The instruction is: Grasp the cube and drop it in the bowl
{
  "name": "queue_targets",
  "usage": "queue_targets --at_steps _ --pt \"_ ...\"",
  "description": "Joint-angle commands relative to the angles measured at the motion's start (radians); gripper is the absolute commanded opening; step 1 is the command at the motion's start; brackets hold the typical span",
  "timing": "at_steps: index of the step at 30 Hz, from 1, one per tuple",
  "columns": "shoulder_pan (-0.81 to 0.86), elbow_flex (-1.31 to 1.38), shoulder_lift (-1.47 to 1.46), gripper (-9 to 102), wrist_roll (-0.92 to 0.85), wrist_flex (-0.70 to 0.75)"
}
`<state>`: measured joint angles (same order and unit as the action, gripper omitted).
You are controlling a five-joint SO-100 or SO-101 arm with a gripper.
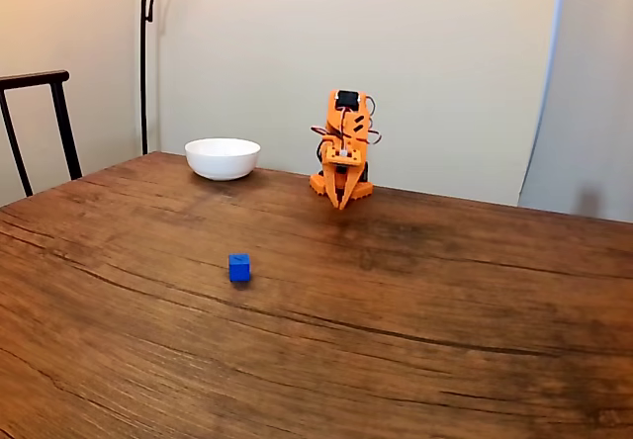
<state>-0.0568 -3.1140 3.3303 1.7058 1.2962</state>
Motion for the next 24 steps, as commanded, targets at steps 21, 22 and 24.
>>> queue_targets --at_steps 21,22,24 --pt "0.003 0.003 -0.021 -1 -0.009 0.054" --pt "0.003 0.003 -0.02 -1 -0.012 0.054" --pt "0.003 0.003 -0.017 -1 -0.018 0.054"
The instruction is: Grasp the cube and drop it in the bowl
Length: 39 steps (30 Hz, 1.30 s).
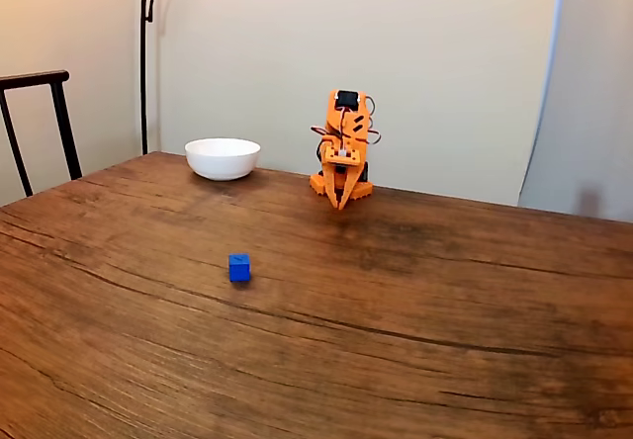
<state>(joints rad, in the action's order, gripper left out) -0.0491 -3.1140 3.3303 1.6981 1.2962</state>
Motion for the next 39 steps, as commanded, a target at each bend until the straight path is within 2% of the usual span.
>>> queue_targets --at_steps 1,9,17,31,34,39 --pt "-0.005 0.003 -0.014 -1 -0.011 0.054" --pt "-0.02 0.003 -0.011 -1 -0.002 0.054" --pt "-0.196 0.003 -0.009 -1 -0.015 0.054" --pt "-0.193 0.003 -0.009 -1 -0.017 0.035" --pt "-0.179 0.003 -0.009 -1 -0.017 -0.023" --pt "-0.063 0.003 -0.009 -1 -0.008 -0.127"
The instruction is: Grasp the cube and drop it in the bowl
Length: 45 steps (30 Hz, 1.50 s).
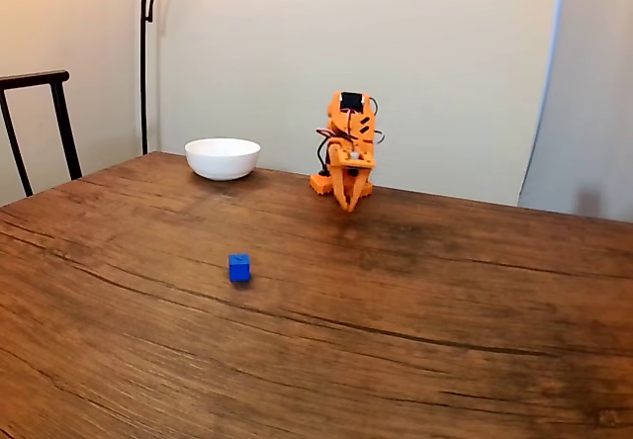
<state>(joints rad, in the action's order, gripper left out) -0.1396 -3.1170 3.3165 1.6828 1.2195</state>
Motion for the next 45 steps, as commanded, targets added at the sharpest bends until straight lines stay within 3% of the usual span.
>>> queue_targets --at_steps 1,7,16,21,33,37,45 --pt "0.043 0.006 0.005 -1 0.009 -0.066" --pt "0.067 0.006 0.005 -1 -0.003 -0.098" --pt "0.153 0.009 0.005 -1 -0.002 -0.311" --pt "0.169 0.11 -0.011 0 0.012 -0.299" --pt "0.408 0.311 -0.014 0 0.0 -0.267" --pt "0.416 0.345 -0.02 0 -0.077 -0.267" --pt "0.437 0.523 -0.308 0 -0.077 -0.339"
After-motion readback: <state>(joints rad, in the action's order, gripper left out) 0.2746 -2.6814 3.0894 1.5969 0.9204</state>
